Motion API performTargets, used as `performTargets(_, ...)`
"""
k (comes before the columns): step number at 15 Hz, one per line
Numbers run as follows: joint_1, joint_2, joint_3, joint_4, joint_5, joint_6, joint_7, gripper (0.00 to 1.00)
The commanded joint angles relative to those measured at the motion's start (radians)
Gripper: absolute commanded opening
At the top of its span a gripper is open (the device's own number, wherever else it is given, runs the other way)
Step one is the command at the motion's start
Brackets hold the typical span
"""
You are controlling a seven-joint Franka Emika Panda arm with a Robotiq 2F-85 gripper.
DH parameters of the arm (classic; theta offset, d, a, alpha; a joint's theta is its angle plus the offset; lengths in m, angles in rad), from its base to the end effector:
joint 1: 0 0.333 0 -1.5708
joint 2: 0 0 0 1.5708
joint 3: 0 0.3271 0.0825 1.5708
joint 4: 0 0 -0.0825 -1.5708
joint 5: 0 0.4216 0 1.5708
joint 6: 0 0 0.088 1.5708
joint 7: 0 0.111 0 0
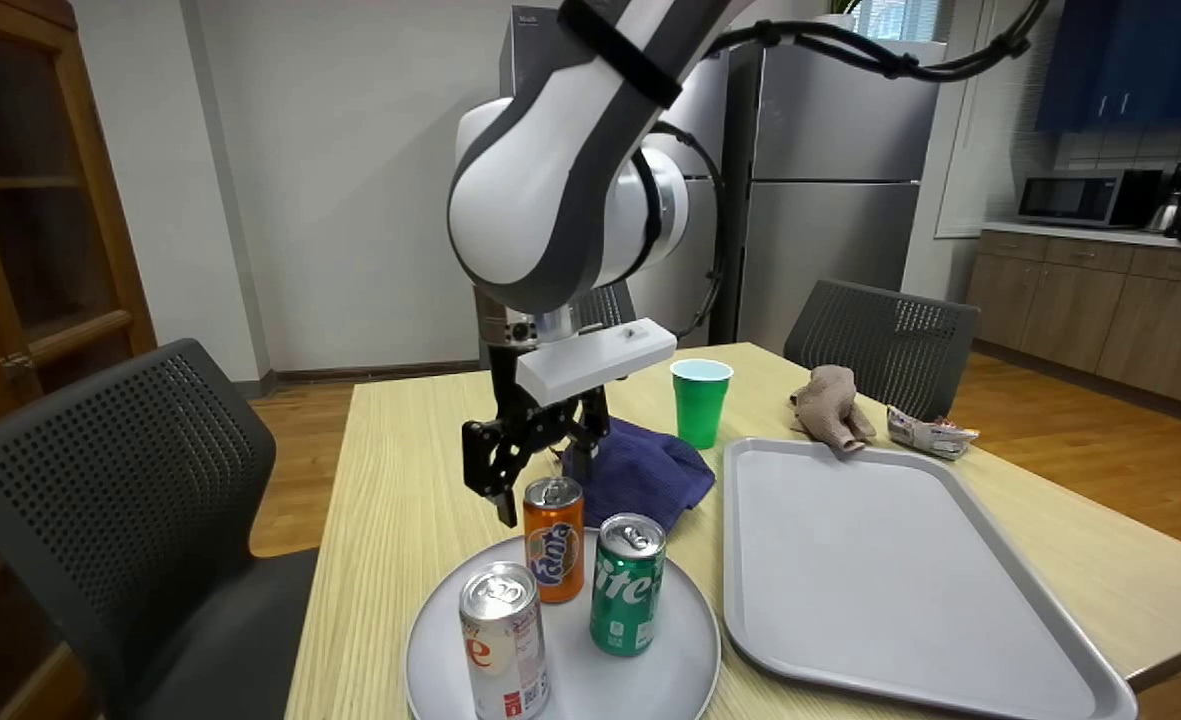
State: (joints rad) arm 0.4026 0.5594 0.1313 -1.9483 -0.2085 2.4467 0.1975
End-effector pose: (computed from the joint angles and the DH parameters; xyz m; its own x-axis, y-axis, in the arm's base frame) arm 0.5531 0.3252 0.1624 0.8857 0.4622 -0.0439 0.4642 -0.8834 0.0648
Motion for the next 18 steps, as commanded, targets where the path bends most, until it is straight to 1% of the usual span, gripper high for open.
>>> performTargets(1, -0.016, 0.022, 0.024, 0.042, 0.023, -0.067, -0.051, 1.00)
performTargets(8, -0.014, 0.034, 0.023, 0.057, 0.021, -0.101, -0.062, 1.00)
performTargets(9, -0.015, 0.034, 0.023, 0.058, 0.022, -0.103, -0.062, 0.75)
performTargets(10, -0.015, 0.034, 0.023, 0.060, 0.022, -0.104, -0.060, 0.74)
performTargets(14, -0.009, 0.027, 0.016, 0.060, 0.012, -0.104, -0.050, 0.42)
performTargets(15, -0.008, 0.022, 0.016, 0.058, 0.010, -0.102, -0.048, 0.39)
performTargets(18, -0.002, 0.011, 0.009, 0.058, -0.001, -0.089, -0.038, 0.39)
